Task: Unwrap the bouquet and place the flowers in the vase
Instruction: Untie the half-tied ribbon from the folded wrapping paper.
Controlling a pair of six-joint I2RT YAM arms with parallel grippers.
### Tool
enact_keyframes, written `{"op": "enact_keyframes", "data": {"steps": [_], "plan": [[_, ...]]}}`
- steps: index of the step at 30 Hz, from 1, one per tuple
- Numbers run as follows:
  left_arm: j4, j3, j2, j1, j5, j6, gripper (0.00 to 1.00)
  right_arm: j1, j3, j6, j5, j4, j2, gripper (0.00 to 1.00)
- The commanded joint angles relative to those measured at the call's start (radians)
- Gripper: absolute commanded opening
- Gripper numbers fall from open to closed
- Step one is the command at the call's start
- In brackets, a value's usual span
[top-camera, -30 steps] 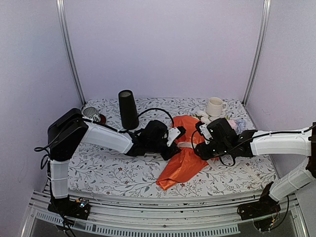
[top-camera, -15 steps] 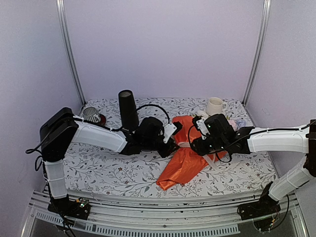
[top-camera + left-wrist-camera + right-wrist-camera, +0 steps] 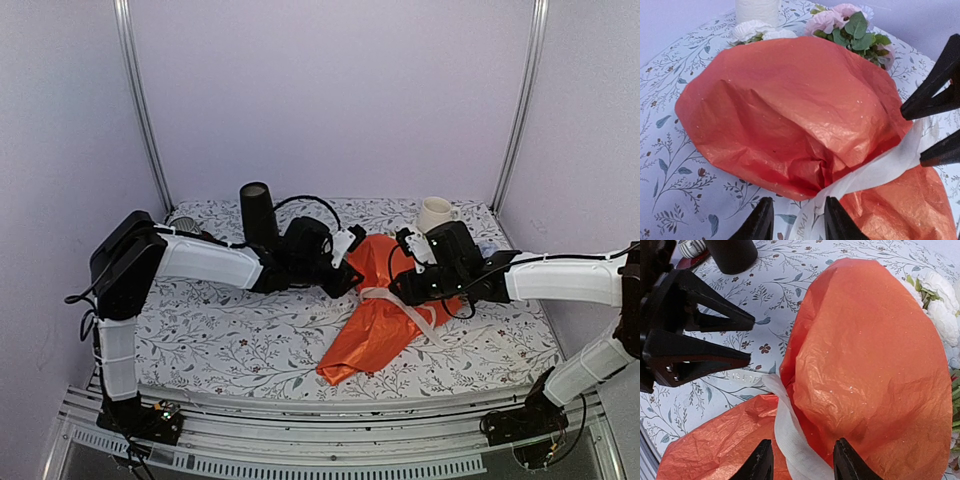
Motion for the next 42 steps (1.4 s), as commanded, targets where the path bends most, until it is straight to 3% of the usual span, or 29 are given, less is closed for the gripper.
{"op": "enact_keyframes", "data": {"steps": [1,11,19,29,35,40,42], "plan": [[-0.053,0.061,0.049,-0.005,0.073,0.021,0.35,-0.012,0.027,-0.005,-0.095,0.015,0.032,0.43],[-0.083,0.1,0.085,-0.003,0.131,0.035,0.35,-0.022,0.071,0.004,-0.073,-0.002,0.109,0.41],[-0.046,0.081,0.079,-0.005,0.218,0.032,0.46,-0.022,0.079,0.01,-0.044,-0.001,0.084,0.44],[-0.088,0.125,0.121,-0.003,0.186,0.025,0.35,-0.022,0.092,0.003,-0.051,-0.021,0.131,0.38],[-0.088,0.125,0.119,-0.004,0.179,0.023,0.23,-0.021,0.092,0.005,-0.064,-0.022,0.124,0.24],[-0.054,0.091,0.079,-0.005,0.166,0.015,0.06,-0.022,0.088,0.006,-0.067,-0.032,0.105,0.04],[-0.033,0.071,0.06,-0.004,0.156,0.008,0.0,-0.022,0.082,0.01,-0.055,-0.033,0.082,0.04]]}}
